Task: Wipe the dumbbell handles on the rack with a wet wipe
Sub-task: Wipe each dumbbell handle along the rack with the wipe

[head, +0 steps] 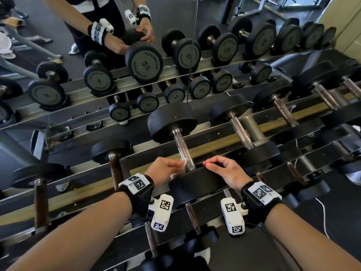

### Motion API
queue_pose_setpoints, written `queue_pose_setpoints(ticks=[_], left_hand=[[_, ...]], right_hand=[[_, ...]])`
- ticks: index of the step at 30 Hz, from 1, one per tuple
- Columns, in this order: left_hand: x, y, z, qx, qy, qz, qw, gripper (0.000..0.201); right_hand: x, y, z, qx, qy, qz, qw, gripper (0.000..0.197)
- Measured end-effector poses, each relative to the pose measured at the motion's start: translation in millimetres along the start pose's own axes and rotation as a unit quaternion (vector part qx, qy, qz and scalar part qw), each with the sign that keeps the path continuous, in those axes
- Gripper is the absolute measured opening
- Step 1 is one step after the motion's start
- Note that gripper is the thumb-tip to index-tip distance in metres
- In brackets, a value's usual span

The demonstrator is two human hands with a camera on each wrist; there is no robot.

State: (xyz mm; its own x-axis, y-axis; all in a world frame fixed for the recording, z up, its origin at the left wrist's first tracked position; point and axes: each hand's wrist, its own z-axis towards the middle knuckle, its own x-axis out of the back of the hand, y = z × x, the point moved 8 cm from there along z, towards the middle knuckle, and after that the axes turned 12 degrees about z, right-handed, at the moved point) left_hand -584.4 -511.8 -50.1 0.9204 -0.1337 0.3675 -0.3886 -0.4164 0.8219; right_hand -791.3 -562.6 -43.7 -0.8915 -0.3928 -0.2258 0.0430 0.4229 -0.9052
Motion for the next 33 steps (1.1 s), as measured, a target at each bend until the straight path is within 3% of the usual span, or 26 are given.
queue_pose_setpoints(ticks=[3,8,13,19,22,25,28,33], left_hand=[[-1.9,-4.3,-7.3,0.033,-0.019,-0.068,0.997,0.019],[25.2,-26.3,8.7,0.136,0.115,-0.244,0.953,0.015],[35.9,-27.3,34.9,0.15,0.175,-0.246,0.942,0.017],[17.6,-17.0,50.9,0.115,0.133,-0.267,0.948,0.038],[11.6,-11.7,51.1,0.116,0.1,-0.307,0.939,0.027],[16.9,-6.0,47.0,0.13,0.118,-0.315,0.933,0.009],[11.9,-3.8,41.4,0.126,0.121,-0.305,0.936,0.016],[-15.5,-20.6,22.1,0.154,0.042,-0.317,0.935,0.024]], right_hand=[[0.4,-0.4,-0.6,0.001,-0.001,-0.003,1.0,0.049],[-1.3,-1.5,-0.2,0.002,-0.005,0.013,1.0,0.054],[0.7,-0.7,-0.2,0.002,-0.006,0.008,1.0,0.05],[0.9,0.9,0.8,-0.002,-0.008,0.009,1.0,0.055],[1.2,1.5,0.7,-0.006,-0.007,0.011,1.0,0.057],[0.5,1.7,1.1,-0.01,-0.013,0.014,1.0,0.056],[0.9,3.0,2.3,-0.012,-0.014,0.015,1.0,0.056],[1.8,5.6,3.6,-0.012,-0.015,0.008,1.0,0.052]])
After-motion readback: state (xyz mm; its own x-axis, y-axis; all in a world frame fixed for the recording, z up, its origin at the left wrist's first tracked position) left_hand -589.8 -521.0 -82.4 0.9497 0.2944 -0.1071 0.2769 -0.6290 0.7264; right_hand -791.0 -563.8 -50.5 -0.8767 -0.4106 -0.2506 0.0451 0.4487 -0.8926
